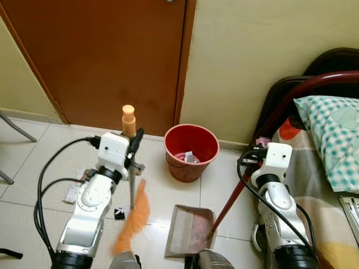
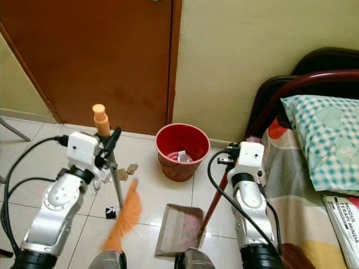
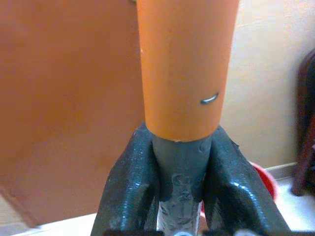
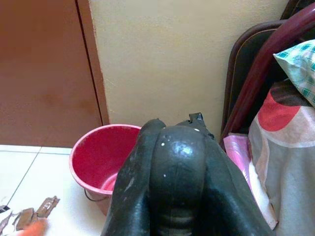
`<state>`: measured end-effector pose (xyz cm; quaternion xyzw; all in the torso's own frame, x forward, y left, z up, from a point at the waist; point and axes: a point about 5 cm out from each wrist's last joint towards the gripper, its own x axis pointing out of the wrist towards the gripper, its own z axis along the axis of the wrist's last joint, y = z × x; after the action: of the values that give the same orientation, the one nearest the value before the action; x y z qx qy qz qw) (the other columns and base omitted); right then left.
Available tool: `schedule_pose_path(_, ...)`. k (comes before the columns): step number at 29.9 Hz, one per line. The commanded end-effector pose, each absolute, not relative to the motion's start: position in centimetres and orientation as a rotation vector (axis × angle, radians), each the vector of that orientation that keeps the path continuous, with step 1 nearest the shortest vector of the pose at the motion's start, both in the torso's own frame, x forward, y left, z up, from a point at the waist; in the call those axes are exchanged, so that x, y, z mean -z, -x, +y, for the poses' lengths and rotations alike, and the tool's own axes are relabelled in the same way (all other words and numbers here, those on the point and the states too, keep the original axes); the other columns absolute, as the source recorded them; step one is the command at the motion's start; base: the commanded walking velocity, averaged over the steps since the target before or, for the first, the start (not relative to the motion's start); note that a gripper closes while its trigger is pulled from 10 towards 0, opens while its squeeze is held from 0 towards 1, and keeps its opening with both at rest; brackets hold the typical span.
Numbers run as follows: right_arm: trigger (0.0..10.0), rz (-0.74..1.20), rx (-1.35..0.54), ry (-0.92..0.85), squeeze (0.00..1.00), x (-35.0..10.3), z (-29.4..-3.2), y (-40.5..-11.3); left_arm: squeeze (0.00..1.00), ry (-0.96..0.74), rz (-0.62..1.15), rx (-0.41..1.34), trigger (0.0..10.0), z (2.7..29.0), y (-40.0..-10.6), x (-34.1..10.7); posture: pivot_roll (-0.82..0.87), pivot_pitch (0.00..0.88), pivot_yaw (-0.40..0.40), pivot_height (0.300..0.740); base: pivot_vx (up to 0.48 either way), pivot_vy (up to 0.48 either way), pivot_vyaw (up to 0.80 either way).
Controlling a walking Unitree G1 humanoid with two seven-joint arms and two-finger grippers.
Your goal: Sweep floor
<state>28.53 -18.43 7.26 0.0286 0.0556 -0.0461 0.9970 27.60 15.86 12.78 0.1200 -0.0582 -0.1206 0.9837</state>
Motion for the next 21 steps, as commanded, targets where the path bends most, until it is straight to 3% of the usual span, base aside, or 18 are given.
schedule_pose_path(1, 10.0, 0.085, 0.104, -0.052, 0.0, -7.8, -18.7, -28.9, 0.0, -0.295, -0.206, 0.221, 10.0, 16.4, -28.0, -15.1, 0.03, 0.06, -0.044, 0.74, 0.0, 0.0, 0.0)
schedule_pose_path(6, 10.0, 0.087, 0.101, -0.048, 0.0, -7.6, -18.6, -29.3, 0.0, -0.331, -0.259, 0.184, 10.0, 17.5, -28.7, -17.2, 0.04, 0.057, -0.042, 0.74, 0.0, 0.0, 0.0)
schedule_pose_path(14, 10.0, 0.085, 0.103, -0.049, 0.0, -7.5, -18.6, -29.4, 0.0, -0.356, -0.278, 0.136, 10.0, 18.4, -28.1, -18.0, 0.05, 0.061, -0.043, 0.74, 0.0, 0.0, 0.0)
schedule_pose_path(21, 10.0, 0.087, 0.099, -0.048, 0.0, -7.4, -18.5, -29.5, 0.0, -0.4, -0.256, 0.007, 10.0, 20.8, -28.1, -17.8, 0.05, 0.061, -0.043, 0.74, 0.0, 0.0, 0.0)
